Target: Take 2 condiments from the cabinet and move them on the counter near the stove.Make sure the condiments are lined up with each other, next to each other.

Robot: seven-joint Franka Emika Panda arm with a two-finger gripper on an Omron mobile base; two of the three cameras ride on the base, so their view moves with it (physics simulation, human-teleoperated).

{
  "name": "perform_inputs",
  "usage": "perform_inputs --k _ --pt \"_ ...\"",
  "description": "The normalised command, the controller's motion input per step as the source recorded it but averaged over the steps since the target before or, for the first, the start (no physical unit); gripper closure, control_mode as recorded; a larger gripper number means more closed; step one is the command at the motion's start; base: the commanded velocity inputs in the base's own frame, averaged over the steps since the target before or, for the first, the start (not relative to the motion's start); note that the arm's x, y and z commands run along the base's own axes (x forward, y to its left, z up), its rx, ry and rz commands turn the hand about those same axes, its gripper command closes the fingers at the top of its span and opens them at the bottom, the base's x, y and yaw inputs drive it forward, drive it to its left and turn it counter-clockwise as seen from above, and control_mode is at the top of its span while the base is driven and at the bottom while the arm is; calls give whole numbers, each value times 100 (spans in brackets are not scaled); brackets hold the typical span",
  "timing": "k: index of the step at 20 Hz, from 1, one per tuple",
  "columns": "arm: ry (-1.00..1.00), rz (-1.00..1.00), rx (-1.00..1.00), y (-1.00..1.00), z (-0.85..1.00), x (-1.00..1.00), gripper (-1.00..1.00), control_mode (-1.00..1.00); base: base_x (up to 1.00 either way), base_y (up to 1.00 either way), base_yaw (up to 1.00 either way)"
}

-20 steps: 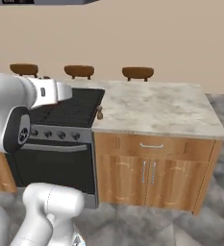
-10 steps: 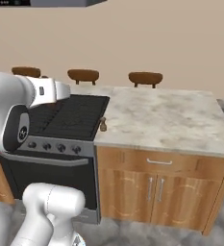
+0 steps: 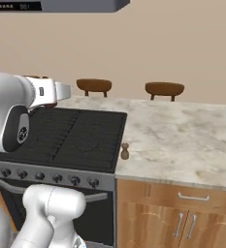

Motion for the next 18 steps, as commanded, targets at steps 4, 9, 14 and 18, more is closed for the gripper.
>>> perform_inputs --k 4,9,14,18 --pt "0 0 0 0 0 0 100 100 83 7 0" --pt "0 0 0 0 0 0 100 100 69 0 0" --pt "0 0 0 0 0 0 100 100 11 0 -2" --pt "0 0 0 0 0 0 100 100 0 0 0"
